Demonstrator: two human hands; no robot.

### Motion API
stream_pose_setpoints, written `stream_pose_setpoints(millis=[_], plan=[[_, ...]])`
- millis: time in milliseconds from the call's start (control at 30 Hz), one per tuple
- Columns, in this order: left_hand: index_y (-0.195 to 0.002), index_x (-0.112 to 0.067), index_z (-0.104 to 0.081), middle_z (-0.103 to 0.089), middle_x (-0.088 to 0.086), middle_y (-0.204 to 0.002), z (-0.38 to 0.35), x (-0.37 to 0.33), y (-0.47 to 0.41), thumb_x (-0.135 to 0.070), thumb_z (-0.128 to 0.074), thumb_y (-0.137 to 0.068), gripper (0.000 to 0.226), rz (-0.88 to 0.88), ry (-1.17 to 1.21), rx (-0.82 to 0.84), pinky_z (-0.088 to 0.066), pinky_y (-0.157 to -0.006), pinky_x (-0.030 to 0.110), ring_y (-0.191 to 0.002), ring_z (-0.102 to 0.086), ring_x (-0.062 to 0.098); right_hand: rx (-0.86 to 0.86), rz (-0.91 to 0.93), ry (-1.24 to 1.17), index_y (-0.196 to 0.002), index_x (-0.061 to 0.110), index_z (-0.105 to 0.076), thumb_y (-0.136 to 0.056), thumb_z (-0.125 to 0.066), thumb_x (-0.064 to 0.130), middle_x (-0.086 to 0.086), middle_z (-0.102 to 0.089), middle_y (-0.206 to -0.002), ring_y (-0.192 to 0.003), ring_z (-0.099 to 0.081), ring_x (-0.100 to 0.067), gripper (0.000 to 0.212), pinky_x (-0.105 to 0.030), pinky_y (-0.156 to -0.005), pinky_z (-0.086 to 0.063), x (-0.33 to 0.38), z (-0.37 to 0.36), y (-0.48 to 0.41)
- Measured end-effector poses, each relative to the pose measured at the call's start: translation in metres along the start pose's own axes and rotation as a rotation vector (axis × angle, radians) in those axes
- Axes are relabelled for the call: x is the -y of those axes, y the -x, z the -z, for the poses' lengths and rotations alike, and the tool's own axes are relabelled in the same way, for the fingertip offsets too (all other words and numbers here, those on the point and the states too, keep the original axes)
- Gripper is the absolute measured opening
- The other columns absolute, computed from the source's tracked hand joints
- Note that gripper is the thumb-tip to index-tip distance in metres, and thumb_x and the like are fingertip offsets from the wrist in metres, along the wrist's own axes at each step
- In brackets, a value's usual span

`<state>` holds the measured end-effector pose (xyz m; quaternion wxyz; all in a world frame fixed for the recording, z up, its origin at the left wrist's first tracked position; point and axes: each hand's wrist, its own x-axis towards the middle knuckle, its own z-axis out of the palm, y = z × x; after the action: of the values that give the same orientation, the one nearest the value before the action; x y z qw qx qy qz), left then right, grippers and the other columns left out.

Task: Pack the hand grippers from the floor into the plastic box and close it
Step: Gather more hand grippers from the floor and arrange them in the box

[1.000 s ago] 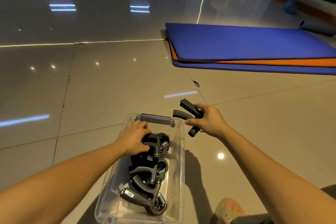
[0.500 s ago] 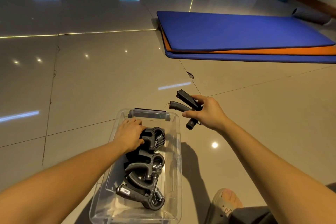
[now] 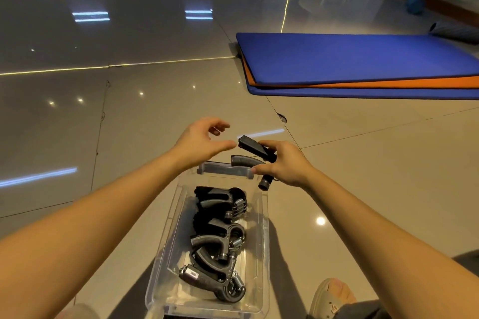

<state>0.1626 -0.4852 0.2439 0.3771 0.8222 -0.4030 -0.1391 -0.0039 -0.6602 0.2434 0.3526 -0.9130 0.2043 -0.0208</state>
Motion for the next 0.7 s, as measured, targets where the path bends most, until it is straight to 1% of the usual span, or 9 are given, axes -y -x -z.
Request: stream_pose_setpoints(millis=[67, 133, 233, 300, 367, 433, 500, 600, 700], plan=[[-0.146, -0.032, -0.047, -0.046, -0.015, -0.144, 0.011, -0.016, 0.009, -0.058, -0.081, -0.073, 0.085, -0.092, -0.118, 0.208, -0.038, -0.107, 0.03, -0.13, -0.041, 0.004, 0.051, 0.038, 0.033, -0.138, 0.025, -0.059, -0.069, -0.087, 0.049, 0.005, -0.067, -0.126, -0.113, -0.062, -0.016, 0.079, -0.043, -0.098, -0.053, 0.011, -0.008, 0.0], [-0.15, -0.031, -0.041, -0.042, -0.013, -0.15, 0.012, -0.021, 0.02, -0.062, -0.082, -0.069, 0.096, -0.167, -0.303, 0.3, -0.031, -0.112, 0.032, -0.135, -0.036, 0.007, 0.074, 0.077, 0.059, -0.136, 0.024, -0.059, -0.064, -0.087, 0.054, 0.004, -0.067, -0.125, -0.113, -0.062, -0.016, 0.083, -0.042, -0.097, -0.054, 0.021, -0.015, 0.0], [-0.143, -0.033, -0.049, -0.059, -0.011, -0.133, 0.008, -0.018, 0.031, -0.059, -0.084, -0.068, 0.086, -0.25, -0.425, 0.274, -0.04, -0.106, 0.034, -0.122, -0.051, 0.01, 0.051, 0.141, 0.096, -0.123, 0.023, -0.057, -0.062, -0.089, 0.053, 0.005, -0.067, -0.111, -0.097, -0.064, -0.015, 0.075, -0.041, -0.085, -0.057, 0.034, -0.022, 0.003], [-0.14, -0.032, -0.052, -0.063, -0.01, -0.127, 0.008, -0.015, 0.037, -0.057, -0.084, -0.068, 0.083, -0.249, -0.435, 0.244, -0.046, -0.101, 0.035, -0.116, -0.055, 0.011, 0.032, 0.171, 0.13, -0.119, 0.022, -0.052, -0.063, -0.09, 0.049, 0.003, -0.066, -0.11, -0.093, -0.063, -0.018, 0.073, -0.041, -0.081, -0.057, 0.039, -0.026, 0.007], [-0.139, -0.031, -0.053, -0.063, -0.011, -0.126, 0.008, -0.012, 0.041, -0.055, -0.083, -0.07, 0.079, -0.251, -0.442, 0.226, -0.048, -0.099, 0.036, -0.116, -0.055, 0.011, 0.046, 0.172, 0.09, -0.119, 0.021, -0.051, -0.066, -0.09, 0.044, 0.001, -0.065, -0.11, -0.093, -0.064, -0.02, 0.07, -0.043, -0.081, -0.057, 0.038, -0.028, 0.011], [-0.132, -0.033, -0.053, -0.063, -0.012, -0.121, 0.007, -0.006, 0.046, -0.053, -0.082, -0.072, 0.07, -0.253, -0.432, 0.213, -0.05, -0.096, 0.036, -0.111, -0.055, 0.01, 0.086, 0.124, -0.056, -0.119, 0.02, -0.054, -0.072, -0.088, 0.041, 0.0, -0.065, -0.108, -0.091, -0.067, -0.021, 0.062, -0.045, -0.077, -0.06, 0.03, -0.028, 0.013], [-0.126, -0.033, -0.054, -0.062, -0.013, -0.116, 0.005, 0.003, 0.053, -0.051, -0.082, -0.071, 0.064, -0.204, -0.384, 0.213, -0.051, -0.093, 0.036, -0.105, -0.056, 0.009, 0.079, 0.04, -0.171, -0.121, 0.017, -0.058, -0.081, -0.08, 0.044, -0.003, -0.067, -0.106, -0.091, -0.068, -0.019, 0.053, -0.043, -0.077, -0.062, 0.017, -0.021, 0.015], [-0.127, -0.031, -0.055, -0.063, -0.01, -0.119, -0.007, 0.024, 0.067, -0.048, -0.085, -0.069, 0.067, -0.095, -0.295, 0.223, -0.051, -0.094, 0.036, -0.106, -0.057, 0.01, -0.021, -0.132, -0.144, -0.127, 0.013, -0.059, -0.095, -0.063, 0.046, -0.008, -0.068, -0.114, -0.099, -0.066, -0.021, 0.047, -0.045, -0.09, -0.057, -0.013, -0.012, 0.018], [-0.137, -0.03, -0.053, -0.06, -0.01, -0.13, -0.03, 0.047, 0.086, -0.047, -0.086, -0.068, 0.078, 0.014, -0.205, 0.24, -0.048, -0.102, 0.035, -0.116, -0.056, 0.01, -0.025, -0.298, -0.096, -0.141, 0.012, -0.05, -0.099, -0.06, 0.039, -0.015, -0.065, -0.125, -0.107, -0.065, -0.029, 0.051, -0.049, -0.095, -0.055, -0.036, -0.021, 0.026]])
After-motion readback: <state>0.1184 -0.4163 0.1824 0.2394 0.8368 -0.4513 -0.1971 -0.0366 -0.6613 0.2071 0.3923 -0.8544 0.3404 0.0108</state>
